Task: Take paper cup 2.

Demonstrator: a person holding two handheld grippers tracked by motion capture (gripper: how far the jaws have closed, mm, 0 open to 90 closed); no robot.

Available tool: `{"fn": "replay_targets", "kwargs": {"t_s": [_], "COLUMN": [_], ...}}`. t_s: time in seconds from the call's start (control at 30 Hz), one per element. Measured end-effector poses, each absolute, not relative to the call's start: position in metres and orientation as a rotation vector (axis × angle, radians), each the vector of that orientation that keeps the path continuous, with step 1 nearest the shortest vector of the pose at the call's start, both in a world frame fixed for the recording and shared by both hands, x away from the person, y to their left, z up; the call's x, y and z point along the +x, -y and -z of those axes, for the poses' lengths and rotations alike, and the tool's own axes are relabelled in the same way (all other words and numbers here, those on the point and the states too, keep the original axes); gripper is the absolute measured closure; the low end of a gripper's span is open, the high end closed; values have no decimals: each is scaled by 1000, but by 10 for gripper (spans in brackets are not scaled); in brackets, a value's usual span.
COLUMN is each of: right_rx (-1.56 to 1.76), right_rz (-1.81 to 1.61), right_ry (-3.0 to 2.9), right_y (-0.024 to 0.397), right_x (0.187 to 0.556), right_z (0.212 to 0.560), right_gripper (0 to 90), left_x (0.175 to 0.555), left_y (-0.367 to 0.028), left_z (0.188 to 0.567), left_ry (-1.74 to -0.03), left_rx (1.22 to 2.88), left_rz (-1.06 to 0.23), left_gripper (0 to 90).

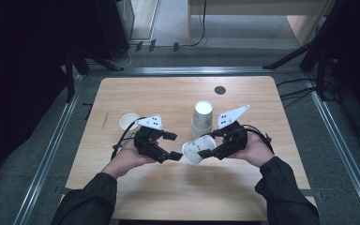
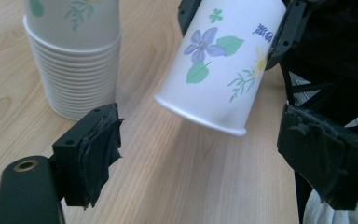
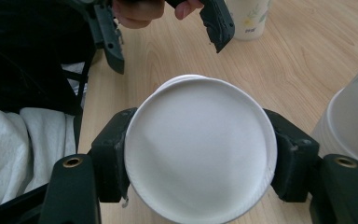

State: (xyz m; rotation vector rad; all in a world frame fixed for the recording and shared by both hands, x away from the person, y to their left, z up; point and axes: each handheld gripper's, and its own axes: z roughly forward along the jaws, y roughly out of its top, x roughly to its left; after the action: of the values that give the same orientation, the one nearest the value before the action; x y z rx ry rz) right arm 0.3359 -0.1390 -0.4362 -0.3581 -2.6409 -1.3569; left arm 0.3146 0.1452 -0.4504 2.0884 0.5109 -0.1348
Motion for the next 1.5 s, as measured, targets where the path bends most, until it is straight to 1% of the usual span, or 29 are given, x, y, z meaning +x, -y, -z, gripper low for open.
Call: {"fn": "replay_targets", "kwargs": {"t_s": [0.33, 0.87, 1.5], "right_rx": [-356, -311, -324], "right_rz": [1407, 1438, 1433], "right_ry": [2582, 2531, 2521], "right_y": [137, 130, 122], "right_x": [335, 334, 333], "right_z": [440, 440, 440], "right_gripper": [346, 347, 347], "left_x": [312, 313, 311], "left_y": [-137, -131, -124], "left_z": [456, 464, 472], "left_ry": [-451, -438, -427], "left_rx": [2100, 2077, 2107], "left_rz": [155, 176, 179], "left_gripper": [125, 129, 148]}}
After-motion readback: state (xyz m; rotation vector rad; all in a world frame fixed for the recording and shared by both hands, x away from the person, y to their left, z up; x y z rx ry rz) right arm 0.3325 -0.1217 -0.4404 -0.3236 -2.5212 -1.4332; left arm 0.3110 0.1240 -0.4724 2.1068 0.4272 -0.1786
